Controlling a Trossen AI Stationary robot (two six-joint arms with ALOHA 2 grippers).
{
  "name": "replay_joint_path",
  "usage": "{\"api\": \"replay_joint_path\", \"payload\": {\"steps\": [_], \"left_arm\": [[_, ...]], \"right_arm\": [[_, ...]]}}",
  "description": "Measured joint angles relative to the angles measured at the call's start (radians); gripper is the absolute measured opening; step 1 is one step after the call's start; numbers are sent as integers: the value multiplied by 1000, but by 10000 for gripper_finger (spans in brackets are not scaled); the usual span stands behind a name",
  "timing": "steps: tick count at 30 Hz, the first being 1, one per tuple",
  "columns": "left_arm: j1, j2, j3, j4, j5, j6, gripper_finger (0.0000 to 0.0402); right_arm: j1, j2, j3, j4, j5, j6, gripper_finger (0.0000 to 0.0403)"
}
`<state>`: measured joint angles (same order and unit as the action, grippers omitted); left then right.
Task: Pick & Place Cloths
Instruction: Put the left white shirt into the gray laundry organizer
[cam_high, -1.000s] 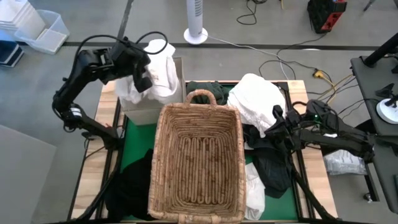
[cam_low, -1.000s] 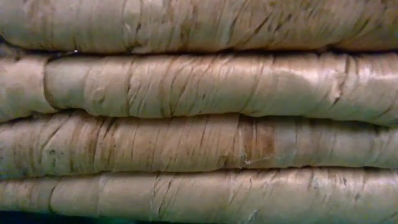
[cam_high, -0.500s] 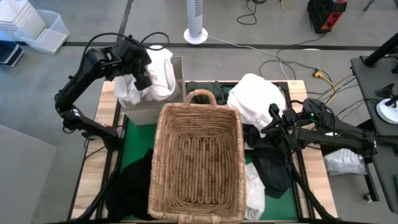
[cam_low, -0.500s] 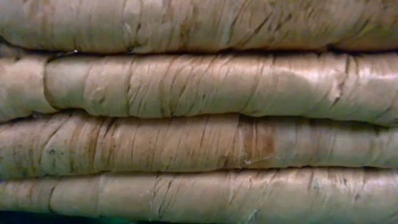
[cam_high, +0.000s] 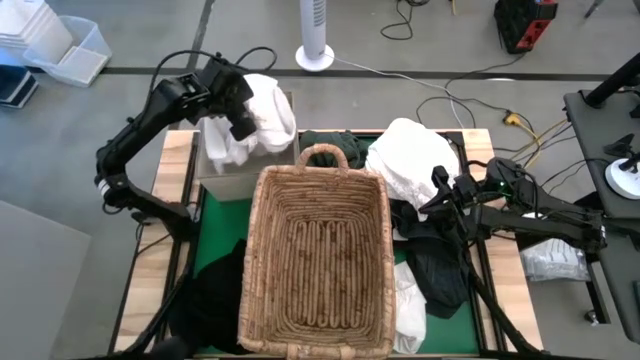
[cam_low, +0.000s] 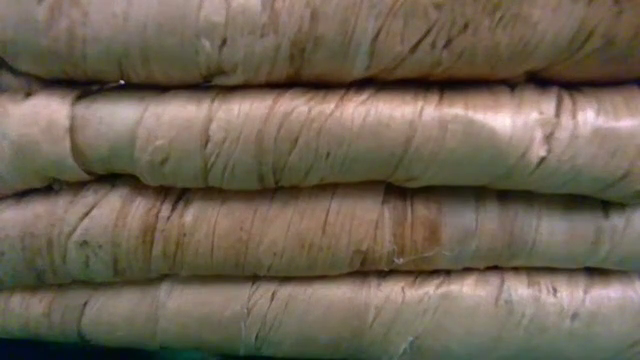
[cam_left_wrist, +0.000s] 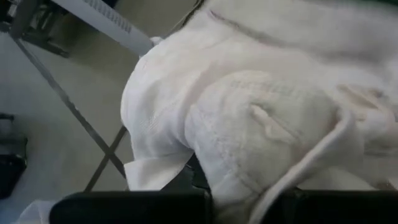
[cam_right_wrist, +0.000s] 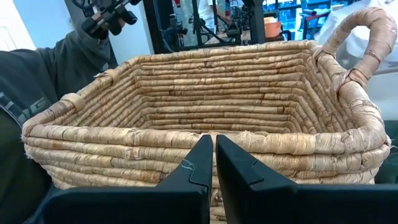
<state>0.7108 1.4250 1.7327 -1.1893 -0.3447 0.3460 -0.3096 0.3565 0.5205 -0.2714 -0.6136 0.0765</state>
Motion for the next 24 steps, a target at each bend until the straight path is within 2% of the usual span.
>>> {"api": "replay_joint_path", "payload": {"steps": [8, 15, 24], "left_arm": [[15, 26, -6, -2, 20, -5, 0], [26, 29, -17, -85, 23, 0, 0], [33, 26, -147, -94, 23, -9, 0]], "right_arm": [[0, 0, -1, -1, 0, -2, 13], [0, 0, -2, -10, 1, -1, 13], [0, 0, -2, -10, 1, -2, 13]]}}
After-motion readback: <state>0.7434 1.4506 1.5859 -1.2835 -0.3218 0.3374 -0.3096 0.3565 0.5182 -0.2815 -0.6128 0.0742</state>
